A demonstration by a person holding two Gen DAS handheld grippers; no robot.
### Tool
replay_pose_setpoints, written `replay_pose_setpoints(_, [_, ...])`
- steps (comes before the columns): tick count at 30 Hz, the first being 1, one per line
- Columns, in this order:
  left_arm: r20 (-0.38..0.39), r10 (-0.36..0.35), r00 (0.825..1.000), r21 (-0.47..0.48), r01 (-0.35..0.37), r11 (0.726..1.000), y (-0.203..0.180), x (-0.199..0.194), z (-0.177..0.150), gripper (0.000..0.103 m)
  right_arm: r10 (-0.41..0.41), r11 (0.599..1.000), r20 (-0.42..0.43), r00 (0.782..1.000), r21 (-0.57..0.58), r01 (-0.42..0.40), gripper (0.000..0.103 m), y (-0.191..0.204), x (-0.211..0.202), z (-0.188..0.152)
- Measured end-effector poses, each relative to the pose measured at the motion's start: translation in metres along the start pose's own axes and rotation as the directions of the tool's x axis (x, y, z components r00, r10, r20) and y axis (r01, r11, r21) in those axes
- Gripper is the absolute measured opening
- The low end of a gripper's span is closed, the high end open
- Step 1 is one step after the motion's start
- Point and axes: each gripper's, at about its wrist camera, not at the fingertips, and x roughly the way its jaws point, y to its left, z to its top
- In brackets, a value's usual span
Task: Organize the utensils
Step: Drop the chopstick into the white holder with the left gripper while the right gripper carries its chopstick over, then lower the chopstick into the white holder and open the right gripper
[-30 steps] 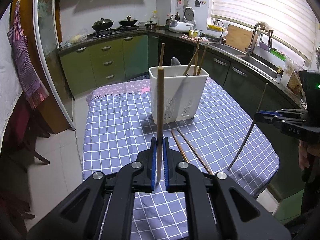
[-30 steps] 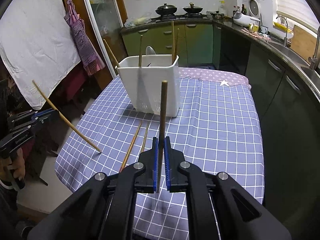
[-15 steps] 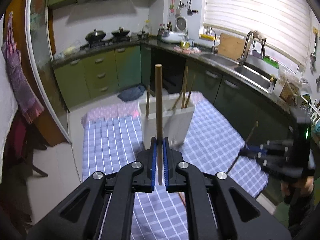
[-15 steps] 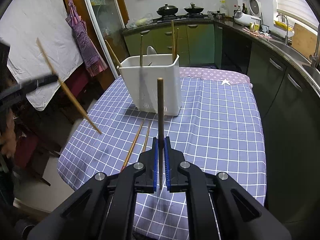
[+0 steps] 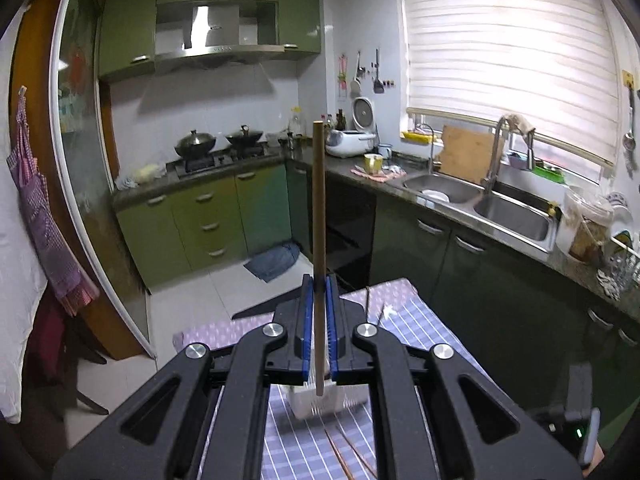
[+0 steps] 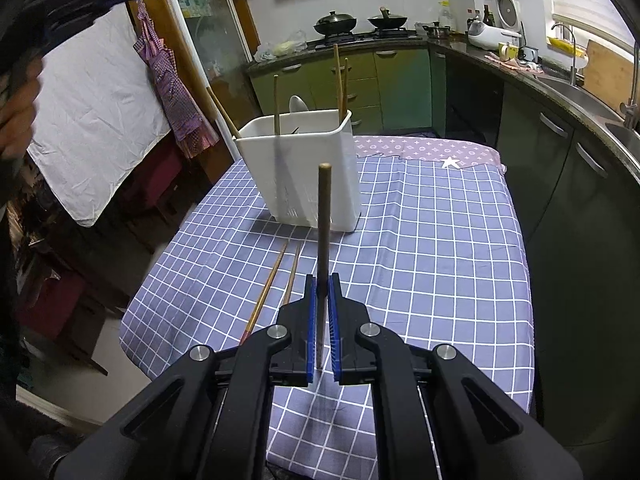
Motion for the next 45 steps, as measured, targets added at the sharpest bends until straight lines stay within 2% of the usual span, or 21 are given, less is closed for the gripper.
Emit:
replay_pose_setpoints(5, [-0.02,0.013,1.0,-0.018,-0.014,1.0,-0.001,0.037,0.0,0.006,0.008,1.0,0.004,1.0,0.0,-0.008,0.007,-0.001,-0.001,-0.001])
replay_pose_setpoints(13, [-0.164,0.019,0.986,-0.046,-0.027,0.999,0.006,0.096,-0.039,0.007,0.008,1.0,0.014,1.0,0.003,-0.008,0.007,-0.001,-0.008,0.004])
replay_pose_setpoints(16, [-0.196,0.016,0.981,-0.058,-0.028,0.998,0.01,0.103,-0.049,0.031,0.017,1.0,0.031,0.999,-0.003,-0.017,0.007,0.002,-0.016,0.013])
replay_pose_setpoints(18, [-0.185,0.008,0.983,-0.071,-0.021,0.997,0.013,0.096,-0.05,0.033,0.012,1.0,0.054,0.998,-0.018,-0.011,0.007,0.006,-0.025,0.024])
replay_pose_setpoints(21, [-0.142,-0.007,0.99,-0.109,-0.008,0.994,0.02,0.075,-0.048,0.034,0.007,0.999,0.143,0.99,-0.036,-0.002,0.007,0.013,-0.046,0.057])
replay_pose_setpoints(23, [-0.094,-0.016,0.995,-0.136,0.003,0.991,0.025,0.05,-0.046,0.04,0.0,0.999,0.215,0.977,-0.042,0.009,0.007,0.018,-0.06,0.081])
replay_pose_setpoints(26, [-0.034,-0.017,0.999,-0.154,0.011,0.988,0.03,0.016,-0.053,0.045,0.003,1.0,0.316,0.949,-0.021,0.004,0.007,0.02,-0.074,0.119])
replay_pose_setpoints(30, [-0.029,-0.001,1.0,-0.124,-0.002,0.992,0.033,-0.018,-0.079,0.045,-0.023,1.0,0.39,0.92,0.002,0.025,0.007,0.024,-0.071,0.161])
replay_pose_setpoints(33, [-0.081,-0.004,0.997,-0.123,-0.006,0.992,0.039,-0.031,-0.098,0.045,-0.065,0.998,0.375,0.925,0.004,0.069,0.007,0.027,-0.043,0.182])
replay_pose_setpoints(37, [-0.138,0.009,0.99,-0.128,-0.027,0.991,0.052,-0.041,-0.12,0.045,-0.095,0.995,0.29,0.952,0.015,0.095,0.007,0.026,0.005,0.189])
replay_pose_setpoints(39, [-0.169,0.021,0.985,-0.128,-0.044,0.991,0.057,-0.042,-0.129,0.049,-0.103,0.995,0.248,0.963,0.022,0.1,0.007,0.022,0.03,0.189])
replay_pose_setpoints(43, [-0.225,0.008,0.974,-0.149,-0.042,0.988,0.066,-0.035,-0.14,0.05,-0.115,0.993,0.182,0.977,0.026,0.112,0.007,0.018,0.056,0.184])
replay_pose_setpoints(45, [-0.25,0.001,0.968,-0.155,-0.041,0.987,0.067,-0.029,-0.145,0.05,-0.118,0.993,0.18,0.977,0.023,0.116,0.013,0.018,0.055,0.181])
